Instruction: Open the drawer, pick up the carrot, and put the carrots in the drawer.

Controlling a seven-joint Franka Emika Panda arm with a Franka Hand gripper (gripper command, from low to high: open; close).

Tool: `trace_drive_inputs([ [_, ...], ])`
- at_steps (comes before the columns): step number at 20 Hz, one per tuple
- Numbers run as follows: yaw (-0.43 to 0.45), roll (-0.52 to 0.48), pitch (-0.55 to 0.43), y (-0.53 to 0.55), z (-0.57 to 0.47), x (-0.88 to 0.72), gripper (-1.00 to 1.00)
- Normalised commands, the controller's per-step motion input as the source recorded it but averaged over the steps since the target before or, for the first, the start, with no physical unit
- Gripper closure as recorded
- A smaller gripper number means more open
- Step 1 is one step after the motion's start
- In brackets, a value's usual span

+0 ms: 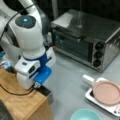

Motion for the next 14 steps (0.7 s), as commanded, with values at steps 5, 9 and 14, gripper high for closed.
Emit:
trace_drive_inputs([
  [5, -0.050, 0.116, -0.149, 0.15, -0.18, -0.08, -1.00],
  [9, -0.114, 0.142, -0.138, 0.25, -0.21, -0.14, -1.00],
  [14, -0.176, 0.149, -0.144, 0.31, -0.24, -0.18, -1.00],
])
